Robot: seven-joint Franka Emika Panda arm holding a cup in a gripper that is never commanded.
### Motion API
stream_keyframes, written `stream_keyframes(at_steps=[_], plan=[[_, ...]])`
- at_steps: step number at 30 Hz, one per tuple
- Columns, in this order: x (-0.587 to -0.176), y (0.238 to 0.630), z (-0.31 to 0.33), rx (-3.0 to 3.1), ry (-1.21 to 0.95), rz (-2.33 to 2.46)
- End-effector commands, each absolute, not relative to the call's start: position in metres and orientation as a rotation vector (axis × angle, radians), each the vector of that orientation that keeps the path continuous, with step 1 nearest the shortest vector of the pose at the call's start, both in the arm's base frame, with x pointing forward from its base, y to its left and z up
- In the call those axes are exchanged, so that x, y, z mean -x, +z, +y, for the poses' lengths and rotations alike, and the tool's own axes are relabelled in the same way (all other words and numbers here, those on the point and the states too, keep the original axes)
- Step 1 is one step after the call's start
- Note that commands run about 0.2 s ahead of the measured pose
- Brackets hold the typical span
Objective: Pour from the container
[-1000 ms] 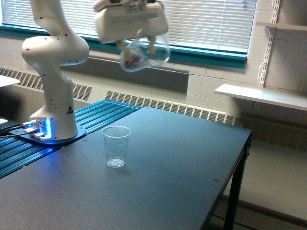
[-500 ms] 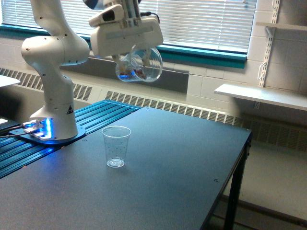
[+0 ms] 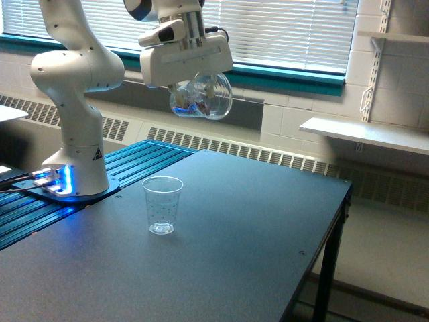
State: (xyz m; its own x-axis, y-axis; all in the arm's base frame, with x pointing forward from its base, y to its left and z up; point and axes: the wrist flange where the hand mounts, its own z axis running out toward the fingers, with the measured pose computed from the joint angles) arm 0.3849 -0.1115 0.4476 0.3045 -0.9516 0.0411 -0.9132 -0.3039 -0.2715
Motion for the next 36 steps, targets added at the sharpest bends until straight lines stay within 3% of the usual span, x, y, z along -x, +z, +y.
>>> stream_keyframes(at_steps=[1,31,36], plan=[[-0.364,0.448,-0.085,2.292,-0.274,1.789],[-0.285,0.379,-0.037,1.944,0.006,2.005],[-0.284,0.382,-0.027,1.875,0.035,1.995]])
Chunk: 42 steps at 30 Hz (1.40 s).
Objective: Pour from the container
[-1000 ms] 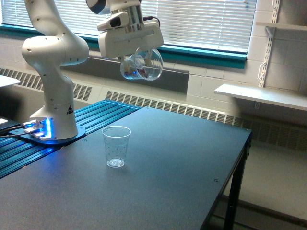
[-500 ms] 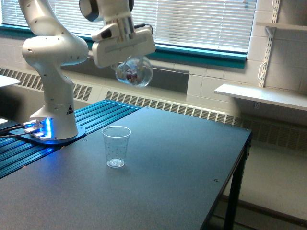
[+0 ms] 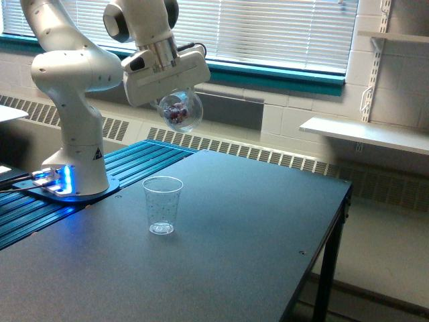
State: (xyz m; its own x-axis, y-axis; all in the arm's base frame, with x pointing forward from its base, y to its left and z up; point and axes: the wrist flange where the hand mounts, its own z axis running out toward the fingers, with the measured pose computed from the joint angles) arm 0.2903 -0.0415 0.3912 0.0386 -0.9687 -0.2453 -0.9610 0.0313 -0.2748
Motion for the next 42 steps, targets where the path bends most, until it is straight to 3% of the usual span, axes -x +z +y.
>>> stream_keyframes(at_steps=[1,26,42], plan=[[-0.284,0.383,-0.025,1.859,0.041,1.996],[-0.285,0.403,-0.026,1.433,0.020,2.028],[-0.293,0.375,0.008,1.310,0.174,2.018]])
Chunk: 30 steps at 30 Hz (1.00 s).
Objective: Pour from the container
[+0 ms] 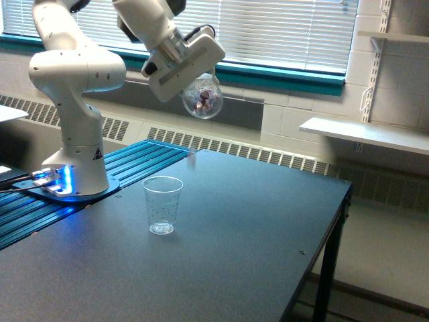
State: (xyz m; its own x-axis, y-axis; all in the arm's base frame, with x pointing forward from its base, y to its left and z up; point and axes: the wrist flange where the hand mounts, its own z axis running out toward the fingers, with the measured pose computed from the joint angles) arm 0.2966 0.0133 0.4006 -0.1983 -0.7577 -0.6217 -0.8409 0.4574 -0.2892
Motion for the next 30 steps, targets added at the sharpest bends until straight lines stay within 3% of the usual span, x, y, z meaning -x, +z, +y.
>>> stream_keyframes(at_steps=[1,30], plan=[[-0.294,0.374,0.011,1.308,0.172,2.020],[-0.289,0.405,0.050,1.213,0.053,1.982]])
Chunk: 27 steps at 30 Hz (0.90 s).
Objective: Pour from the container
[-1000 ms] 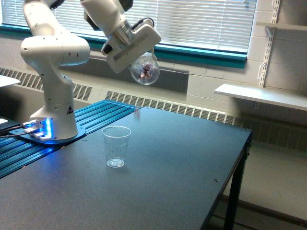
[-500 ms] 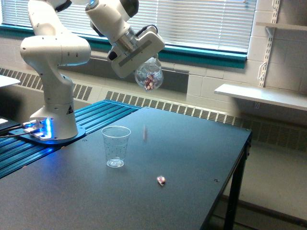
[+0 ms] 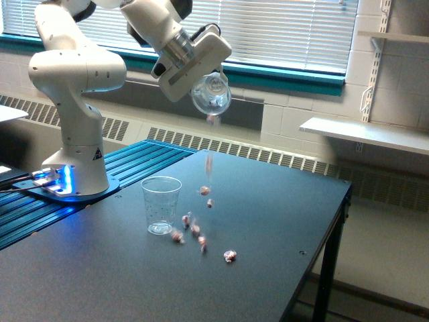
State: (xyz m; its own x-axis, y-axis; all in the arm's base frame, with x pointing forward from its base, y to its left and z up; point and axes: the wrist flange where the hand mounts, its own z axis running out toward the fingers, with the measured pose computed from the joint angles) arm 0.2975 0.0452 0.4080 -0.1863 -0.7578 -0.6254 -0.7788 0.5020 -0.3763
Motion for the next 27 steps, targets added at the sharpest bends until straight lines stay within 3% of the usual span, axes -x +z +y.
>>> stream_keyframes(at_steps=[1,16,27], plan=[[-0.288,0.406,0.053,1.211,0.055,1.983],[-0.269,0.435,0.096,1.214,0.008,1.898],[-0.261,0.464,0.061,1.180,-0.025,1.916]])
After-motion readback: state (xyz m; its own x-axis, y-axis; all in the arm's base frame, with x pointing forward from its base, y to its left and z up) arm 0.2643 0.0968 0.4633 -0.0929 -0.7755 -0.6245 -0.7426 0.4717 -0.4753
